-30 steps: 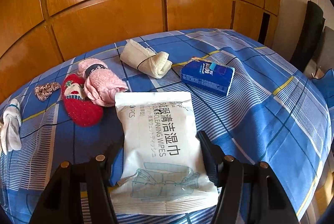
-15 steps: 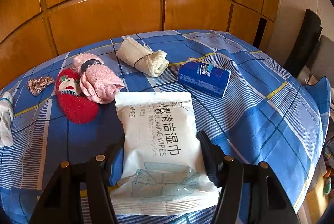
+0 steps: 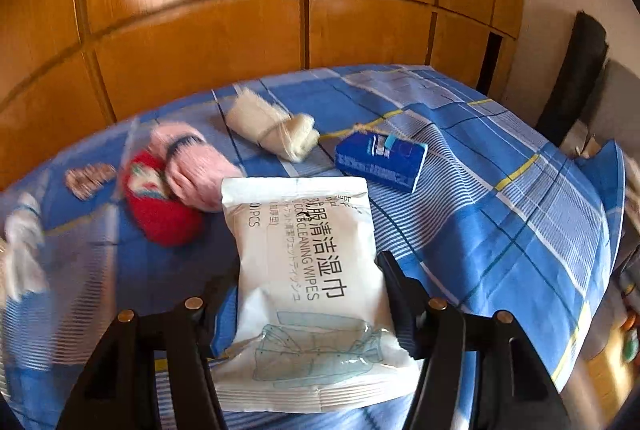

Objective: Organize soft objects
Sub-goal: 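Carry the sponge into the gold tray with the left tool while the right tool carries the wipes bag, then release the sponge and wipes bag in the tray and move both tools back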

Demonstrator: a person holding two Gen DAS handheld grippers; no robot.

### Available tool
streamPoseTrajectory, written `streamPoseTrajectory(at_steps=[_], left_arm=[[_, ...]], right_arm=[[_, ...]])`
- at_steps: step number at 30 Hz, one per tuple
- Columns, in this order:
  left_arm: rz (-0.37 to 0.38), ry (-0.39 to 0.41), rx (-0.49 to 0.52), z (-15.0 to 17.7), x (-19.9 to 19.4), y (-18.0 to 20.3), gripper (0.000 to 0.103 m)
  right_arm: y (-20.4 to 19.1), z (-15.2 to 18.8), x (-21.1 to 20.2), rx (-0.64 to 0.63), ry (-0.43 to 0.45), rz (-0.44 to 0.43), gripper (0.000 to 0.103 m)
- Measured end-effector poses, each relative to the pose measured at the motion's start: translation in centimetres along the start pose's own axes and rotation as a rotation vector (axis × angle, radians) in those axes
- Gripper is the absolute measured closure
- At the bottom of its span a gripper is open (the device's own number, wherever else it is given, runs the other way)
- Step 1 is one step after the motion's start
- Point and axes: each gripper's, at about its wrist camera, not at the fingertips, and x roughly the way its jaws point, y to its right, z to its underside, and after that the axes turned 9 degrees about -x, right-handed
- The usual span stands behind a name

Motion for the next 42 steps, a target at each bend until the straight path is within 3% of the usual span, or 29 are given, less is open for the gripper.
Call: streamPoseTrajectory(at_steps=[8,15,19,24,29,37,42], left_arm=[[0.068,-0.002,-0.005,1.6,-0.9,1.5,0.008],[0.081,-0.011,-0.046,1.9,-1.1,0.9,0.007],[0.072,0.000,-0.082,1.5,-1.5,-0.3,0.007],[0.055,0.045,-0.145,1.0,-2.6,-2.5,0.007],[0.050,0.042,-0.218,1.0,-3.2,-5.0,0.005],[0.029,0.056,-0.250,1.2,-3.8,-6.9,0.005],[0.027,0.050,-0.275,1.3,-3.8,-7.8,0.005]], right_arm=[[-4.2,-1.8,-10.0,-0.047,0.189,-0.164,0.041],[-12.7,-3.9,-20.6,-0.132,0.340,-0.486,0.041],[-20.2,-3.7,-24.3,-0.253,0.338,-0.713,0.041],[-29.9,-1.7,-25.6,-0.385,0.237,-0.906,0.041],[-39.6,1.3,-23.2,-0.518,0.054,-0.960,0.041],[-49.9,5.4,-15.7,-0.596,-0.236,-0.877,0.041],[-52.0,6.6,-14.4,-0.584,-0.265,-0.826,0.040]])
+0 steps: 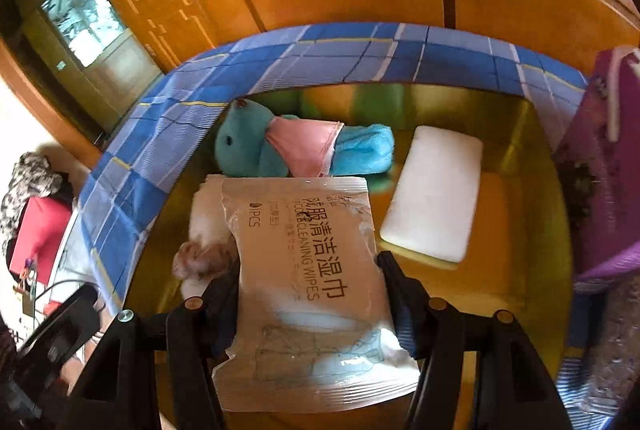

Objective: Organize soft objects
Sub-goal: 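Release the sponge and wipes bag in the tray and move both tools back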

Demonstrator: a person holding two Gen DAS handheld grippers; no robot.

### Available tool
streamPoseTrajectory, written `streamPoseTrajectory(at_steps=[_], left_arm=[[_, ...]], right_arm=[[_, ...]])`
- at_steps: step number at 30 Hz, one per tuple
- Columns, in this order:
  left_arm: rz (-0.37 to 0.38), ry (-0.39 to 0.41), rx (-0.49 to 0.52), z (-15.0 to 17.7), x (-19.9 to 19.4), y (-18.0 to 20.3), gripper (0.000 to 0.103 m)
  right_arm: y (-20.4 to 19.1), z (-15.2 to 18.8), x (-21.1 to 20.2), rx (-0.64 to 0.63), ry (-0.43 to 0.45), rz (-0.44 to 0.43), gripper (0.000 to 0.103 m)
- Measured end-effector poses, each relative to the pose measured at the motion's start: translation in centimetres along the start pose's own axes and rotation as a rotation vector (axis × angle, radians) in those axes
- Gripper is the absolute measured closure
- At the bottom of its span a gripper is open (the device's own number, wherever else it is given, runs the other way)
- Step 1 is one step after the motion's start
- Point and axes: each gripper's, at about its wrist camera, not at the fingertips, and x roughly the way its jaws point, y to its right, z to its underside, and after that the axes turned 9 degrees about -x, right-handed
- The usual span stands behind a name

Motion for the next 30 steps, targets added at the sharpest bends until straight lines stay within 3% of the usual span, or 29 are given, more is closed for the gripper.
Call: streamPoseTrajectory(at_steps=[8,12,24,30], left_arm=[[-0.004,-0.001,-0.005,-0.2,-0.1,-0.1,0.005],[-0.006,0.001,-0.002,-0.3,-0.1,0.1,0.005],[0.035,-0.041,0.045,1.0,0.5,2.7,0.005],[0.079,-0.058,0.104,2.1,0.5,5.2,0.004]], right_arm=[[0.3,-1.0,3.0,0.084,-0.054,-0.001,0.038],[0.6,-0.6,1.2,0.084,0.007,-0.015,0.036],[-0.9,1.6,-9.9,-0.057,0.200,-0.134,0.036],[0.6,3.5,-16.9,-0.090,0.373,-0.070,0.036]])
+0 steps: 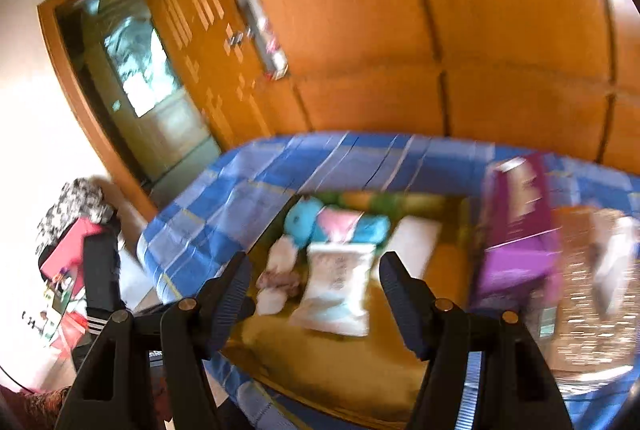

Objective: Organize soft objects
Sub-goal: 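Release the sponge and wipes bag in the tray and move both tools back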

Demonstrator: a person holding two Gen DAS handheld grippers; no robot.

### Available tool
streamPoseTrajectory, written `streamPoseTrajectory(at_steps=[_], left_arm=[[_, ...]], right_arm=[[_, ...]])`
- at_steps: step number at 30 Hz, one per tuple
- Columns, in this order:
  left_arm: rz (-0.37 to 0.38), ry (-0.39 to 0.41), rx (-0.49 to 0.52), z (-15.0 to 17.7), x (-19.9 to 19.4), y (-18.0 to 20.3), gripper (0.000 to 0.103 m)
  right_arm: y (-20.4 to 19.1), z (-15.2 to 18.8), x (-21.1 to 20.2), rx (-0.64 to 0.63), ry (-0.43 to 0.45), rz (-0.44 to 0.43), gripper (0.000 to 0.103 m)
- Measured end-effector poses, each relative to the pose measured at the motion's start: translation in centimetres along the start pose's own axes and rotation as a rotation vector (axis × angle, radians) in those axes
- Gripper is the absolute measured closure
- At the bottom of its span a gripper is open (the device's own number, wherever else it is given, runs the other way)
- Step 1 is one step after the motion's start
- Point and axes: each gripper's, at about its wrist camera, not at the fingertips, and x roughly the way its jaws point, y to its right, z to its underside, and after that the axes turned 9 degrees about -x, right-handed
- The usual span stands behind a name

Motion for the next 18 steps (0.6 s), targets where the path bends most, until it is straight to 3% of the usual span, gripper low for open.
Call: streamPoseTrajectory(at_steps=[5,8,14,18], left_arm=[[0.047,-0.040,0.045,0.9,0.8,2.5,0.002],[0.062,-0.066,0.081,1.5,1.2,4.3,0.002],[0.112,-0.085,0.178,2.7,1.5,8.4,0.001],[0.144,-0.105,0.242,3.6,1.7,10.8,0.000]], right_arm=[[4.4,0.7,-6.3,0.095,0.138,0.118,0.036],[7.4,1.7,-8.8,0.146,0.178,0.196,0.036],[15.1,5.5,-12.8,0.304,0.164,0.376,0.036],[20.3,9.9,-13.5,0.431,0.098,0.465,0.036]])
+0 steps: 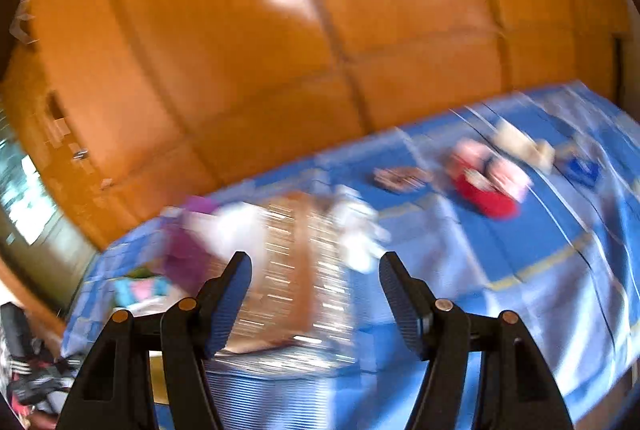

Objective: Organize soft objects
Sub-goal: 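Release the sponge and wipes bag in the tray and move both tools back, then grasp the pink towel roll with the right tool while the left tool reaches for the red sock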

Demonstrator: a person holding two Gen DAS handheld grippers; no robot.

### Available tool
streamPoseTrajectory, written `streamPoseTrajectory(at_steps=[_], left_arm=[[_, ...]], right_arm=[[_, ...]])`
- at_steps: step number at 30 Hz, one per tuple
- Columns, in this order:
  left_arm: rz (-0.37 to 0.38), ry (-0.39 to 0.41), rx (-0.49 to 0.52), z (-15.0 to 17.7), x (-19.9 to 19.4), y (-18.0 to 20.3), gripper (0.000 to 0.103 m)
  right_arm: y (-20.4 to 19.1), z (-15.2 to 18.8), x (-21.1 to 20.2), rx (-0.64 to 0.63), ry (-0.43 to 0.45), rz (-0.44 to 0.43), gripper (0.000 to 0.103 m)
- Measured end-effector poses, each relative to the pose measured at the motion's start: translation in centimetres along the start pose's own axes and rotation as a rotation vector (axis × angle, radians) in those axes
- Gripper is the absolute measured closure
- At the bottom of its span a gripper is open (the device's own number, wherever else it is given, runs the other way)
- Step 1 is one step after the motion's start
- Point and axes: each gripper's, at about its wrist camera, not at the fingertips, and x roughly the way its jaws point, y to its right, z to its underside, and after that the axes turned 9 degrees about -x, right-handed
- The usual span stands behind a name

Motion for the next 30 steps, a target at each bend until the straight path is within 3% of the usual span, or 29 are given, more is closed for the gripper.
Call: streamPoseTrajectory(at_steps=[5,8,12,19,25,30], left_arm=[[0.022,-0.043,0.074,0.4,1.2,2.9,0.000],[0.043,-0.063,0.110,0.7,1.8,4.6,0.000],[0.068,-0.082,0.151,0.8,2.3,6.9,0.000],[0.111,-0.087,0.176,0.7,2.4,10.6,0.000],[0.112,-0.106,0.186,0.9,2.9,12.7,0.000],[0.112,-0.116,0.200,0.8,3.4,14.3,0.000]], right_arm=[[7.0,3.6,2.7,0.129,-0.112,0.105,0.036],[9.8,4.2,3.9,0.139,-0.151,0.153,0.036],[12.7,2.1,6.3,0.080,-0.171,0.206,0.036],[17.5,-5.4,10.1,0.030,-0.162,0.283,0.036],[20.0,-8.7,15.2,-0.047,-0.262,0.339,0.036],[22.6,-7.7,18.3,0.016,-0.354,0.227,0.036]])
